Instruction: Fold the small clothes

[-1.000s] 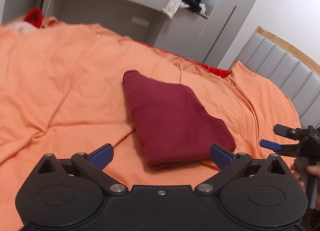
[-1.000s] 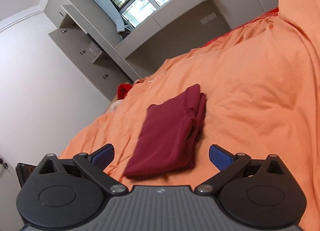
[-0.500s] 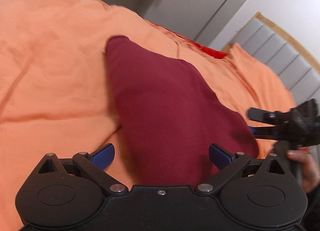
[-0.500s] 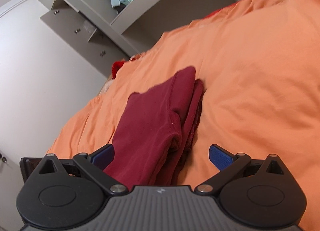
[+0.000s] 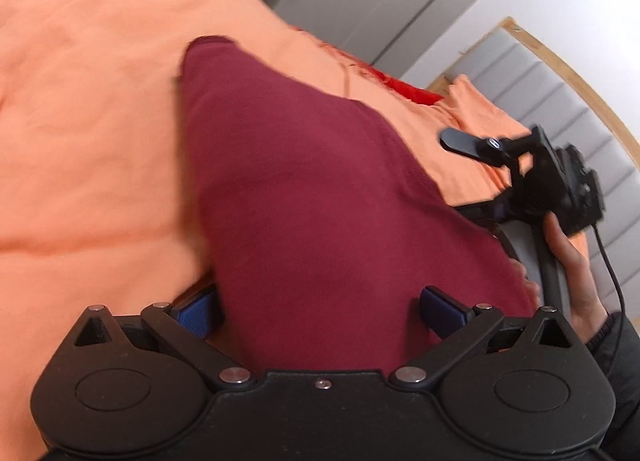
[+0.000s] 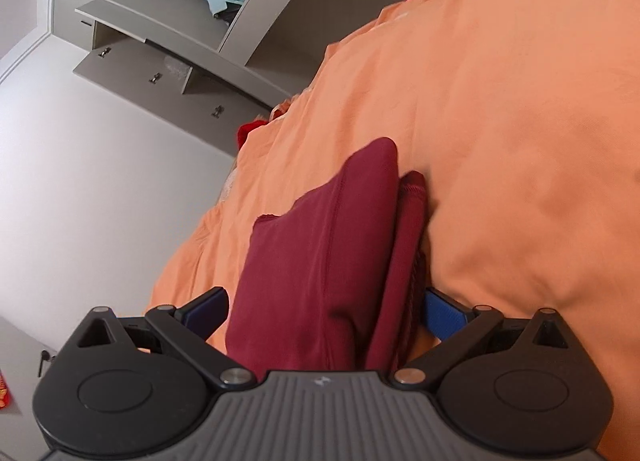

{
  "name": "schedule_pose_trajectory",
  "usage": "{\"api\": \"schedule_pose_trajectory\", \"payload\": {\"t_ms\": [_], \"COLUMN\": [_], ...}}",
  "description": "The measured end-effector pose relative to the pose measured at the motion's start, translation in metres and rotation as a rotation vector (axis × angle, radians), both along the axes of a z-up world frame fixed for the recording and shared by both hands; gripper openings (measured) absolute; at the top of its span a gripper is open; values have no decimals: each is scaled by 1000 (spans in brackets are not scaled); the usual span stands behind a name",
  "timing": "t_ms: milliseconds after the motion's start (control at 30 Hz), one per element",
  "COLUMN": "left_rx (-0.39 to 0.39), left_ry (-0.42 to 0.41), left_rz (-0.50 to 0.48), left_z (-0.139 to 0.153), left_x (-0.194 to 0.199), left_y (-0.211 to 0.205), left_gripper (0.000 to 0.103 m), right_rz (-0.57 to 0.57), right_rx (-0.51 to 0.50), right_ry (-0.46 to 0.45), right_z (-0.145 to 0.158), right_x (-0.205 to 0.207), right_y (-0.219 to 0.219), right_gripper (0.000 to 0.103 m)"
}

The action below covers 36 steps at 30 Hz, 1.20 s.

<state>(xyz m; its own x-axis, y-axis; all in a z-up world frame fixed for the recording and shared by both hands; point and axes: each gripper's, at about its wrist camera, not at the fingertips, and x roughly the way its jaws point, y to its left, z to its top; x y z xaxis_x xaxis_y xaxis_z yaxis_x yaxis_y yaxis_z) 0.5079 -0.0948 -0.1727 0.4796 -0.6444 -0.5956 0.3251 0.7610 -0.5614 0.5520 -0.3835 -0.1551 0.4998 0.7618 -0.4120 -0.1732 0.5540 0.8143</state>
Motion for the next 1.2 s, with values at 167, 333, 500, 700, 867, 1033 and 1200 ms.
{"api": "schedule_pose_trajectory", "payload": {"t_ms": [167, 333, 500, 700, 867, 1033, 1200], "left_rx": [18, 65, 86, 77, 84, 76, 130], "left_ry": [-37, -78, -139, -179, -250, -282, -311], "left_rz": [-20, -19, -5, -2, -2, -6, 0], "left_z": [-1, 6, 11, 24, 56, 102, 140], "left_x": [1, -7, -16, -18, -27, -51, -93], "left_y": [-8, -6, -10, -10, -1, 36, 79], "left_gripper": [94, 71, 46, 32, 31, 31, 31], "right_rz": [68, 83, 78, 74, 77, 76, 84], "right_rx": [-6, -43, -87, -95, -32, -54, -59], "right_ry": [-75, -80, -85, -169, -265, -307, -342], "right_z": [5, 1, -7, 3, 38, 88, 123], "right_x": [18, 28, 24, 11, -4, -30, -70], "right_y": [15, 21, 8, 9, 18, 48, 95], "right_gripper": [103, 93, 44, 33, 32, 32, 32]}}
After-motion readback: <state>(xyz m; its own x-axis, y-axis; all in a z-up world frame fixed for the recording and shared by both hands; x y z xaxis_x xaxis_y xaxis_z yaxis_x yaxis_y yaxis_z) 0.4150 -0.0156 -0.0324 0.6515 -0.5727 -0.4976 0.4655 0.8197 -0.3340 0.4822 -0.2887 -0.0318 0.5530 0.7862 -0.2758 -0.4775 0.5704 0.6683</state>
